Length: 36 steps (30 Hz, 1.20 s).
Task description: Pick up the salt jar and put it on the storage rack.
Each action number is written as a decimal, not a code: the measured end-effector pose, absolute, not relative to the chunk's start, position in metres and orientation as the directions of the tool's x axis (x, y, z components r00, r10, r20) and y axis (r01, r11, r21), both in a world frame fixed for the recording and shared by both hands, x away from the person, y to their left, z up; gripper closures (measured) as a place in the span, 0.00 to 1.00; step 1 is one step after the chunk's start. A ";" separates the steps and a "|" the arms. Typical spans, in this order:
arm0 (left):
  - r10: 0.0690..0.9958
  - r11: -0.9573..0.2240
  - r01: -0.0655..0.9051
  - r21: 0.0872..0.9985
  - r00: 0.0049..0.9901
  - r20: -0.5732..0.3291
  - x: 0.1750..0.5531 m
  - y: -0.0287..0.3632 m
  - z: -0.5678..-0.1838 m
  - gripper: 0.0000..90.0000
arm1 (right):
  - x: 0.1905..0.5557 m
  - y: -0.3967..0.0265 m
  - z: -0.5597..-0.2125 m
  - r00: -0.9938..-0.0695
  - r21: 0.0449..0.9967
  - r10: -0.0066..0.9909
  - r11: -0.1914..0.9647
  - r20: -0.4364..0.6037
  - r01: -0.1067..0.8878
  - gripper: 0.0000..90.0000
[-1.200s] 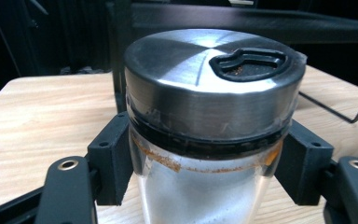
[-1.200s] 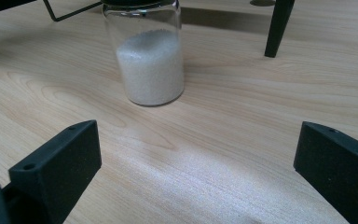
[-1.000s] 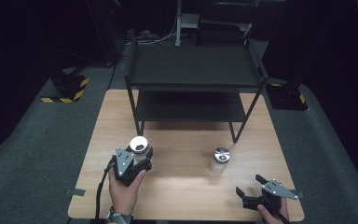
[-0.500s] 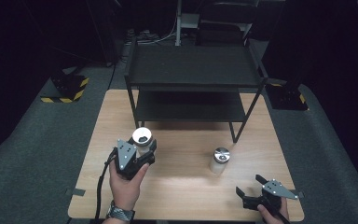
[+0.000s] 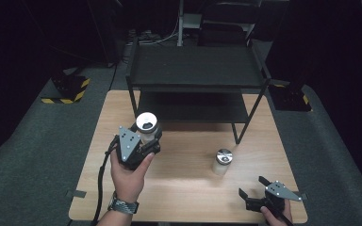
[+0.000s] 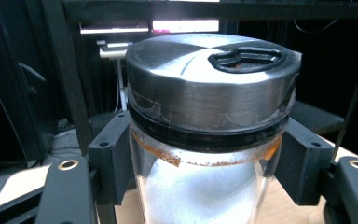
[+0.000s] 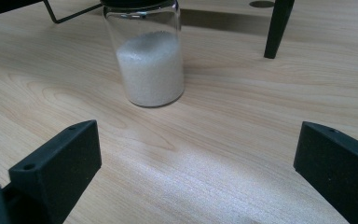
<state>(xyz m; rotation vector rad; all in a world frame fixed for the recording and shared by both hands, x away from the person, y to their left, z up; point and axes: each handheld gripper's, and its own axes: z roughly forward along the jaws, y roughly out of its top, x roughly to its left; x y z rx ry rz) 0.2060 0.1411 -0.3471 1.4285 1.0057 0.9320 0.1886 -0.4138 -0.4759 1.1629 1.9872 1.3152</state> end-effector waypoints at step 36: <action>0.946 -0.001 -0.031 1.000 0.323 0.011 0.243 0.124 -0.276 0.35 | 0.187 -0.417 -0.477 -0.514 0.910 0.855 0.157 0.069 0.384 0.00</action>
